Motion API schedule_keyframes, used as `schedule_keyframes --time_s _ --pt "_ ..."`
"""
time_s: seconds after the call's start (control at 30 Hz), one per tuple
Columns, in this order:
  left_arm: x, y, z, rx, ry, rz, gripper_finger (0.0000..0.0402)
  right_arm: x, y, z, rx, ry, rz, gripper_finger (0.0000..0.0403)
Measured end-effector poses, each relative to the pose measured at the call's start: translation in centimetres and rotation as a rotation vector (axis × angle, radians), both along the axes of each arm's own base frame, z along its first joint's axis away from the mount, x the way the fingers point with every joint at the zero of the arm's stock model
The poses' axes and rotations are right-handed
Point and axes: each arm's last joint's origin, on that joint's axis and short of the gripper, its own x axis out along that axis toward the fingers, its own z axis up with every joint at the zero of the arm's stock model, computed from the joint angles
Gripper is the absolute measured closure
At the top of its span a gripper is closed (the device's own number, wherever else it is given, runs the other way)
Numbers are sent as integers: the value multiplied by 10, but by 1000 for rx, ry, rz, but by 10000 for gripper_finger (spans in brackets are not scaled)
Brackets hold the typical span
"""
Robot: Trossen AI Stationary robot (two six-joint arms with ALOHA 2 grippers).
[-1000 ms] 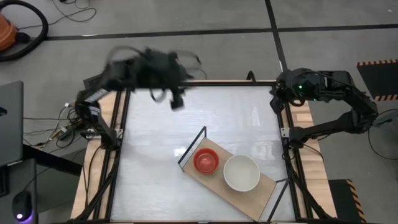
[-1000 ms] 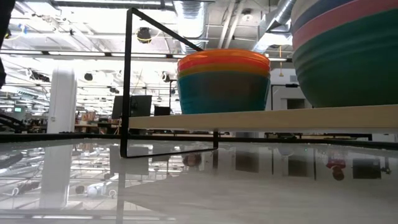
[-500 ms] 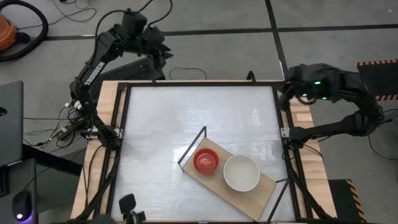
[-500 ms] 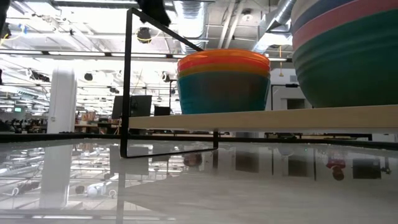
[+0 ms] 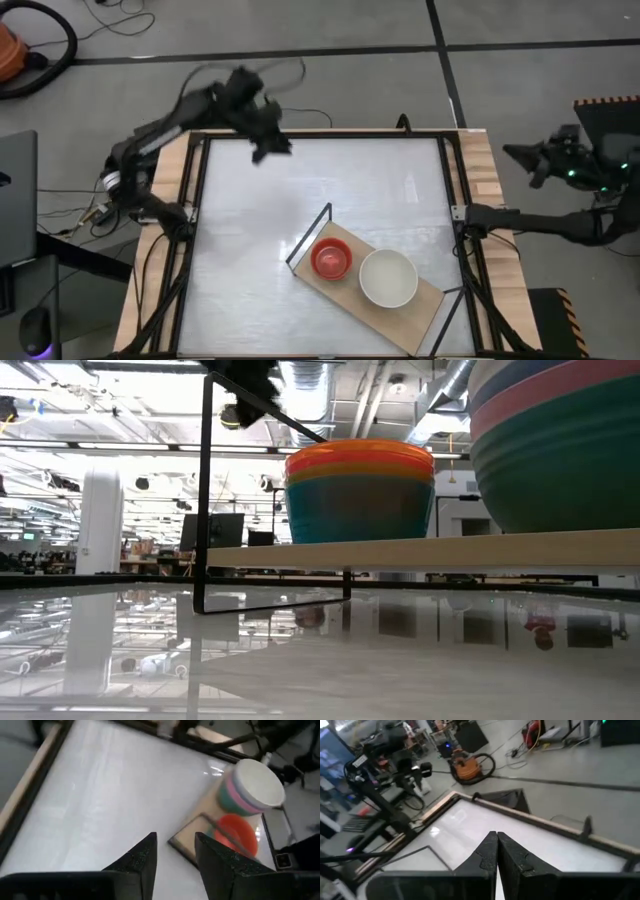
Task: Place and stack bowls onto a shelf
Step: Return to Home Position
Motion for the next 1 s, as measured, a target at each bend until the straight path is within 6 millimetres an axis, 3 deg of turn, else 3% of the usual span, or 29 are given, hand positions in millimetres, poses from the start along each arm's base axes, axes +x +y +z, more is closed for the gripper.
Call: schedule_keyframes --time_s 0.07,0.17,0.27,0.4,0.5,0.6,0.7,0.87,1.0 --pt "8 -33 0 59 -45 -33 297 2 1 -15 24 -20 22 372" --pt "7 -82 6 145 -174 -41 324 21 -2 -34 27 -49 103 372" --pt "-6 -123 6 172 -321 -7 349 49 -7 -48 1 -75 211 372" --pt "-34 -161 -14 163 -449 83 370 79 -14 -70 -42 -44 296 372" --pt "-61 -175 -33 156 -511 200 381 90 -17 -86 -56 19 310 372" --pt "-87 -180 -52 148 -580 291 389 89 -16 -92 -104 37 324 372" --pt "-109 -180 -70 152 -617 338 397 77 -13 -94 -168 14 333 372" --pt "-139 -177 -94 152 -687 376 401 36 -1 -105 -246 -157 315 372" --pt "-158 -174 -111 133 -750 394 401 31 1 -110 -154 -142 302 372"
